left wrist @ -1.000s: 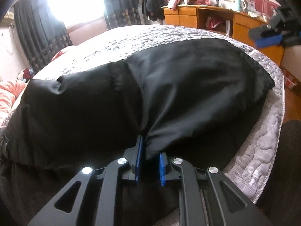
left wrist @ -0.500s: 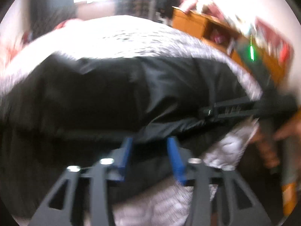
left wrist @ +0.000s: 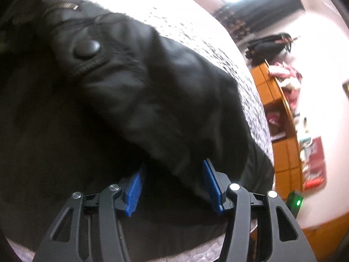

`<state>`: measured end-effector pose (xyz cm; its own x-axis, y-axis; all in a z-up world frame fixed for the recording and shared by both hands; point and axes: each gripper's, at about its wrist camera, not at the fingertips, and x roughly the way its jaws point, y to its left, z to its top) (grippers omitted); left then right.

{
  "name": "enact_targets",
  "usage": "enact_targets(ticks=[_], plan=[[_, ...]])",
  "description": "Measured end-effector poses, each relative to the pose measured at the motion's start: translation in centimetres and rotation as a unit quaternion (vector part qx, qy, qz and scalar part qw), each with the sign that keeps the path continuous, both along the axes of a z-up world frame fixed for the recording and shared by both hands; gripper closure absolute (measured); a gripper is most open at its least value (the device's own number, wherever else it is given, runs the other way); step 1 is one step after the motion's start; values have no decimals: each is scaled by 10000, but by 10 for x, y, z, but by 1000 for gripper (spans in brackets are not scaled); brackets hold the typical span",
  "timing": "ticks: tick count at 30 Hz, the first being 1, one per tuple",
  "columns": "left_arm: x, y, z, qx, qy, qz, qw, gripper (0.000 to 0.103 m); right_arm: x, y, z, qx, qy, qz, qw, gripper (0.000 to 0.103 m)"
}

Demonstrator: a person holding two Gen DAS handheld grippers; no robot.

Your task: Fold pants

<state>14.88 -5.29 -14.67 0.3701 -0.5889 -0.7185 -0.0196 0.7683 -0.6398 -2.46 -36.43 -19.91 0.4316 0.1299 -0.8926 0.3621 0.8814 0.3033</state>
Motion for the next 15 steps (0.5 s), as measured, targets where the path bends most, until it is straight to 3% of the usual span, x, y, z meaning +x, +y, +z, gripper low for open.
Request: enact_targets(ticks=[3,7,8,10,15], plan=[[8,5,-7,-336,105,131,9993,52,-1,-5,1,17,-17,2,10000,60],[12,8,-10,-634,113,342,9973,84,-1,-7,0,35,-17,0,10000,59],[11,8,-8,-637,16,344,9974,86,-1,-7,0,41,-18,3,10000,59],[4,7,-2,-545,-200,361,9977,94,-2,-8,0,62,-24,10,10000,59],[-47,-9,38,19,-1192,468,9918,95,-3,-16,1,304,39,43,9995,59]])
